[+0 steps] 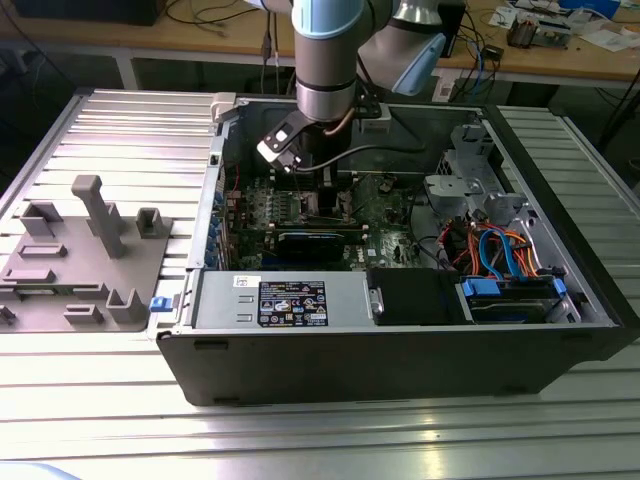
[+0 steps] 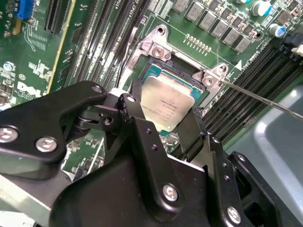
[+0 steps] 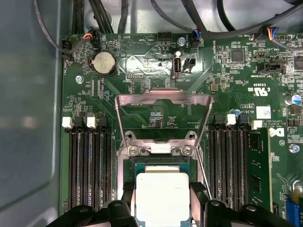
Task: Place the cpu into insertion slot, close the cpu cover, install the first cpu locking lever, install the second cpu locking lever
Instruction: 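Place the cpu into insertion slot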
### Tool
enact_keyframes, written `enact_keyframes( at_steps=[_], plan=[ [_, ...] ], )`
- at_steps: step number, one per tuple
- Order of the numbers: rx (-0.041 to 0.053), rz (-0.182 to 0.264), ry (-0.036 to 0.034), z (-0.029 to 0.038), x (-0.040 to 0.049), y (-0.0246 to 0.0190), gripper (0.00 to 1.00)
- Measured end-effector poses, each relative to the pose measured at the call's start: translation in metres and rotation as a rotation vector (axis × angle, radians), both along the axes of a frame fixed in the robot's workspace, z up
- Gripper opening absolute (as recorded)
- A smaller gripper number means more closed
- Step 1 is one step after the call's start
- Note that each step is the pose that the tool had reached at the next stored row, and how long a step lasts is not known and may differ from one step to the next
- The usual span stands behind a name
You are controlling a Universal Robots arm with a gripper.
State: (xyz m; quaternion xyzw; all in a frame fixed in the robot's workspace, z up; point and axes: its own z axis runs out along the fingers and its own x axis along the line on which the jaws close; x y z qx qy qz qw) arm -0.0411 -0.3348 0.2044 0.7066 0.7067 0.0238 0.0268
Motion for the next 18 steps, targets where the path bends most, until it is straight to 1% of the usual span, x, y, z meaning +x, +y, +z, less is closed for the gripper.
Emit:
enact_keyframes(
  at_steps=[11, 18],
  plan=[
    [-0.0002, 0.000, 0.0001, -0.0064, 0.0010, 0.0008, 0.54],
    [0.0000, 0.000, 0.0000, -0.0068, 0.0010, 0.0008, 0.54]
  ],
)
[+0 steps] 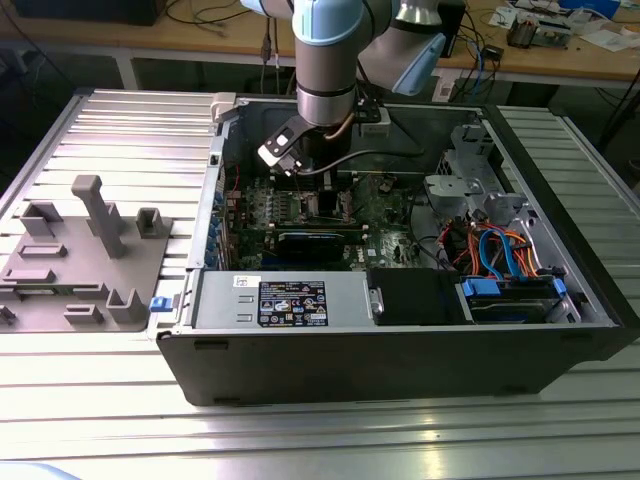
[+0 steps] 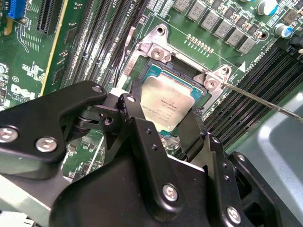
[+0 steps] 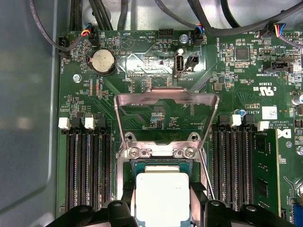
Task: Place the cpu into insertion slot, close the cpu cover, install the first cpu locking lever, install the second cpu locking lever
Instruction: 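Place the cpu into insertion slot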
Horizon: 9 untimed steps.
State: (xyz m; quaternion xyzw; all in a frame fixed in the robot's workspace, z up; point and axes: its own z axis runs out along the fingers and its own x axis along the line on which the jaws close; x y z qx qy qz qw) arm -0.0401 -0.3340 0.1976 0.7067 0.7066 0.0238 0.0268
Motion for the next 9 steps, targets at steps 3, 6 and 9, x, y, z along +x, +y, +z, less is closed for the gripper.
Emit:
enact_keyframes(
  at_steps=[3, 6, 9],
  plan=[
    [0.0000, 0.000, 0.0000, -0.0001, 0.0000, 0.0000, 0.54],
    [0.0004, 0.000, -0.0002, -0.0003, 0.0001, 0.0001, 0.61],
    [0.0001, 0.000, 0.0000, -0.0002, 0.0000, 0.0000, 0.61]
  ],
)
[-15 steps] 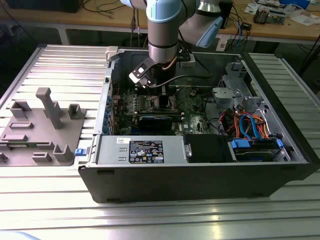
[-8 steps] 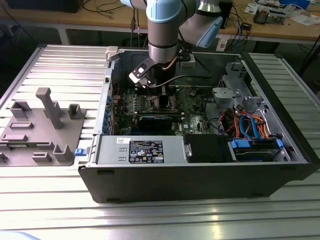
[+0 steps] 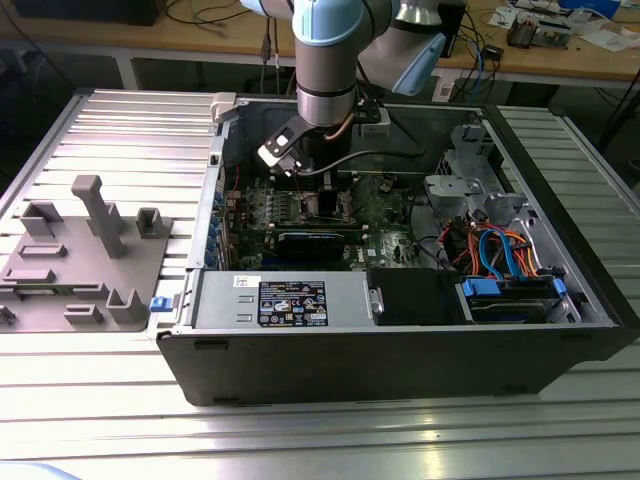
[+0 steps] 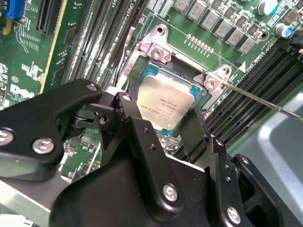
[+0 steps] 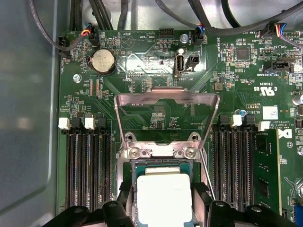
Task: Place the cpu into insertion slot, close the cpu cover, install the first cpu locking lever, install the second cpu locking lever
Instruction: 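Place the cpu into insertion slot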
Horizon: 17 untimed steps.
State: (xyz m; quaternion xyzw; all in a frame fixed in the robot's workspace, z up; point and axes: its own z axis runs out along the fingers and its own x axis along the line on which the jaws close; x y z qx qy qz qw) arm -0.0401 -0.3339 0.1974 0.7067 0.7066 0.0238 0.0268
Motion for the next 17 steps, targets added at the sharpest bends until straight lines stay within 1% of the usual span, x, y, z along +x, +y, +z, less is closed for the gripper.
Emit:
enact_keyframes(
  at_steps=[9, 10, 11, 13, 15, 17],
  plan=[
    [-0.0001, 0.000, 0.0001, 0.0011, 0.0000, 0.0000, 0.61],
    [-0.0007, 0.000, 0.0004, 0.0013, -0.0001, -0.0001, 0.60],
    [-0.0005, 0.000, 0.0004, 0.0013, 0.0000, -0.0001, 0.54],
    [-0.0003, 0.000, 0.0001, 0.0014, 0.0002, 0.0000, 0.54],
    [0.0001, -0.001, 0.0001, 0.0028, 0.0005, 0.0004, 0.54],
    [-0.0003, -0.014, 0.0001, 0.0033, 0.0004, 0.0005, 0.54]
  ],
)
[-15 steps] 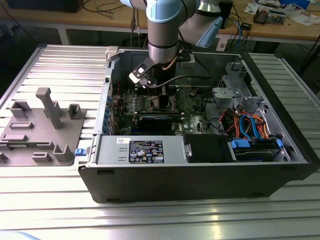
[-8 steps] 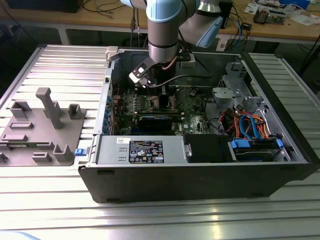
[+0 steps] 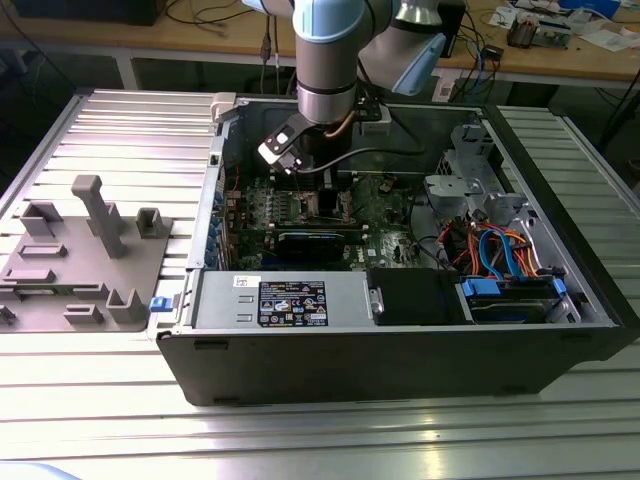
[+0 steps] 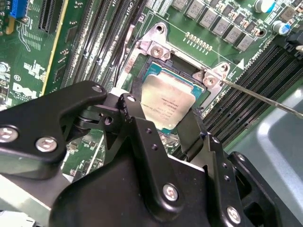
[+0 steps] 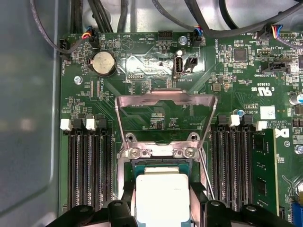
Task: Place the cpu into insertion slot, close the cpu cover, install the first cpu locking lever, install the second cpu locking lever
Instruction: 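Place the cpu into insertion slot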
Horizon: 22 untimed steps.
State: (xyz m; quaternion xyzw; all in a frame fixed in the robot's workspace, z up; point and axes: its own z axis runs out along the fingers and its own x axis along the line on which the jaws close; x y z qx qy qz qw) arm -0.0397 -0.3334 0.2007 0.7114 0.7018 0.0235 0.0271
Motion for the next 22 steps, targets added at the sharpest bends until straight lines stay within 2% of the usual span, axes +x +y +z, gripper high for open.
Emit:
enact_keyframes(
  at_steps=[7, 8, 11, 14, 16, 17, 18, 19, 20, 21, 22],
  plan=[
    [-0.0013, -0.019, -0.0008, -0.0036, 0.0013, 0.0002, 0.55],
    [-0.0025, -0.019, -0.0004, -0.0020, 0.0012, 0.0002, 0.62],
    [-0.0028, -0.019, -0.0002, 0.0080, 0.0011, 0.0001, 0.62],
    [-0.0033, -0.019, -0.0003, 0.0216, 0.0013, 0.0001, 0.61],
    [-0.0034, -0.019, -0.0002, 0.0257, 0.0014, 0.0001, 0.47],
    [-0.0034, -0.019, 0.0007, 0.0266, 0.0016, 0.0001, 0.47],
    [-0.0034, -0.019, 0.0035, 0.0274, 0.0019, 0.0001, 0.41],
    [-0.0033, -0.019, 0.0080, 0.0278, 0.0024, 0.0002, 0.35],
    [-0.0035, -0.019, 0.0167, 0.0280, 0.0036, 0.0001, 0.35],
    [-0.0035, -0.019, 0.0211, 0.0281, 0.0041, 0.0001, 0.23],
    [-0.0037, -0.019, 0.0233, 0.0282, 0.0043, 0.0000, 0.23]
  ],
)
